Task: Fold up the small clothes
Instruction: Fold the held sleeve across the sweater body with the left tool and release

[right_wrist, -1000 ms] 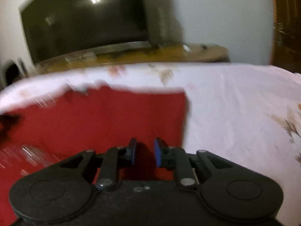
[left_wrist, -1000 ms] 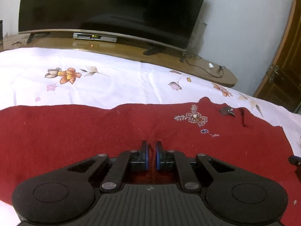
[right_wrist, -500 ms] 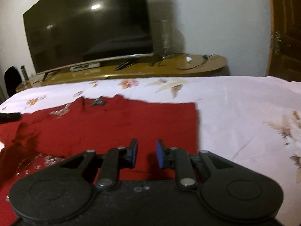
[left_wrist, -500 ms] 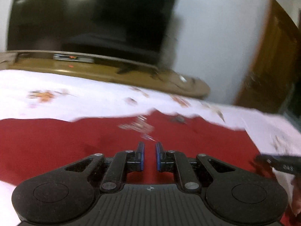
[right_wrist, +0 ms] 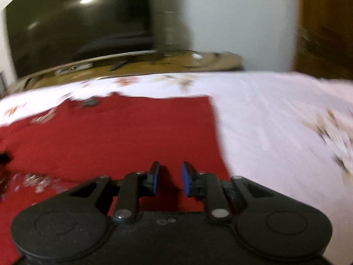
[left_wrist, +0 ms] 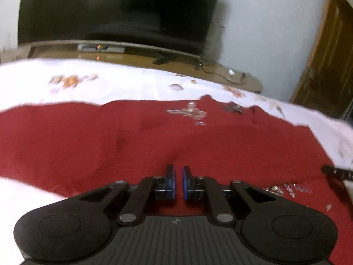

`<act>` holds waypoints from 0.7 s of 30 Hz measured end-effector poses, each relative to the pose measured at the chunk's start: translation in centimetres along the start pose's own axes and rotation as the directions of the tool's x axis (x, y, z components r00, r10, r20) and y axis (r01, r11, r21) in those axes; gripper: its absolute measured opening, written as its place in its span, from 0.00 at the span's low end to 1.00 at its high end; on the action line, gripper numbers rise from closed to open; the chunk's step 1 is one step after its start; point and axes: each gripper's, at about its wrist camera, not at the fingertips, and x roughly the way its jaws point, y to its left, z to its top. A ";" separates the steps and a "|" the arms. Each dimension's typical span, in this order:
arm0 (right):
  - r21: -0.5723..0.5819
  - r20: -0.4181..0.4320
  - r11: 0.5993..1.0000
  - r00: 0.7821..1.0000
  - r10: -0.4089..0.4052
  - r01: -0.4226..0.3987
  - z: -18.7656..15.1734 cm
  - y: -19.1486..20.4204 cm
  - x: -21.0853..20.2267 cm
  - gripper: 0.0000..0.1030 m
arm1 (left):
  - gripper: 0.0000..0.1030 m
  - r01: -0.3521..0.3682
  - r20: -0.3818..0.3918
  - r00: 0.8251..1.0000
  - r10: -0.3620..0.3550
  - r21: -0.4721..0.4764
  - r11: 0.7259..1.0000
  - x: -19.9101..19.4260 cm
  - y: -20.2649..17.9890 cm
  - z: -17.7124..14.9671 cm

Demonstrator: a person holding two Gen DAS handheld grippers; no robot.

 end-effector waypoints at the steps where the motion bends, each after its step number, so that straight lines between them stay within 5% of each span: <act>1: 0.019 0.001 1.000 1.000 0.015 -0.015 -0.1 -0.5 0.0 0.19 | 0.08 0.000 -0.007 1.000 0.000 0.001 1.000 0.1 0.0 0.1; 8: 0.006 0.041 0.999 0.999 -0.035 0.035 -0.4 1.0 -0.1 0.23 | 0.09 0.015 0.023 1.000 -0.014 -0.040 0.999 -1.7 1.2 0.2; 10: 0.047 0.095 0.999 0.995 -0.014 0.010 -0.4 0.5 -1.9 0.30 | 0.30 -0.059 0.073 0.995 0.062 -0.040 0.997 -4.2 3.1 0.1; 11: 0.051 0.127 0.999 0.992 -0.015 0.008 -0.6 0.2 -3.0 0.31 | 0.60 -0.073 0.099 0.992 0.079 -0.066 0.995 -5.8 4.9 -0.3; 14: 0.078 0.123 0.997 0.992 -0.034 0.025 -1.3 -1.0 -4.9 0.33 | 0.67 -0.123 0.133 0.980 0.151 -0.202 0.972 -9.6 11.6 -1.4; 16: 0.108 0.097 0.994 0.994 -0.047 0.036 -2.0 -1.7 -5.5 0.33 | 0.67 -0.177 0.107 0.970 0.219 -0.312 0.934 -11.0 16.2 -2.1; 19: 0.171 0.055 0.984 0.997 -0.061 0.051 -3.4 -2.2 -6.2 0.35 | 0.62 -0.174 0.096 0.960 0.264 -0.536 0.826 -12.9 23.2 -3.7; 21: 0.198 0.045 0.979 0.997 -0.066 0.056 -4.0 -1.9 -6.7 0.35 | 0.39 -0.079 0.138 0.964 0.226 -0.666 0.742 -13.5 27.0 -5.0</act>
